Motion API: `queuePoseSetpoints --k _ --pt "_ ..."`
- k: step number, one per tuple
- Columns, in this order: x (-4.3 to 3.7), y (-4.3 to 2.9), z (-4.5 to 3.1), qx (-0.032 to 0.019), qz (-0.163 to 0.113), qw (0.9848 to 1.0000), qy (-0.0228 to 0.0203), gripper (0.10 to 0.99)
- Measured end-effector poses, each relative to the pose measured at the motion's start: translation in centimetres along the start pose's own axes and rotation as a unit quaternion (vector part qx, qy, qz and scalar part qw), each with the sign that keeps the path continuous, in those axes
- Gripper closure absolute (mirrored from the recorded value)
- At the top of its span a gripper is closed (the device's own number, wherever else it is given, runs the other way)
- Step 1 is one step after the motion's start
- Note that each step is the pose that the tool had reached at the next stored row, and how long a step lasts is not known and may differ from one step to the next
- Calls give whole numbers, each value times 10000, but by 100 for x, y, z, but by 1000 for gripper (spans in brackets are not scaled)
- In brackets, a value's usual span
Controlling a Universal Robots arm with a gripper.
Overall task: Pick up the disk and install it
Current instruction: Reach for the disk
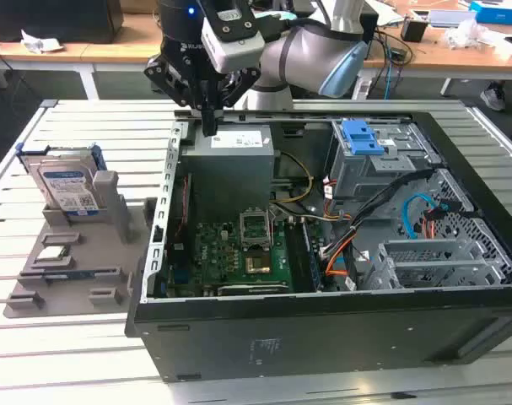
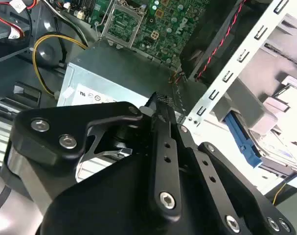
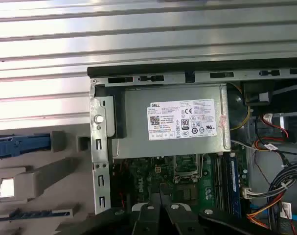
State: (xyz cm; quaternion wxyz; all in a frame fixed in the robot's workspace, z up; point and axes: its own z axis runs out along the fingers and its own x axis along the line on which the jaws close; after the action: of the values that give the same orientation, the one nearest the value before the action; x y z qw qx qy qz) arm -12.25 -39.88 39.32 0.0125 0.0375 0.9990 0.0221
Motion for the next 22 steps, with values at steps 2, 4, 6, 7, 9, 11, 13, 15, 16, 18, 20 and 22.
queuePoseSetpoints --k 2,4,6,7,9,11,13,15,16,18,20,22 --pt "124 -10 -4 0 -1 10000 0 980" --pt "155 -12 -5 0 -1 10000 0 980" --pt "187 -14 -5 0 0 10000 0 980" --pt "204 -16 -5 0 -1 10000 0 980" --pt "236 -18 -7 0 -1 10000 0 980" --pt "285 -22 -8 0 -1 10000 0 980" --pt "345 -26 -9 0 -1 10000 0 980" --pt "364 -28 -10 0 -1 10000 0 980" --pt "379 -29 -11 0 -1 10000 0 980" --pt "421 -32 -11 0 -1 10000 0 980" --pt "452 -34 -12 0 -1 10000 0 980" --pt "467 -36 -13 1 -1 10000 0 980"
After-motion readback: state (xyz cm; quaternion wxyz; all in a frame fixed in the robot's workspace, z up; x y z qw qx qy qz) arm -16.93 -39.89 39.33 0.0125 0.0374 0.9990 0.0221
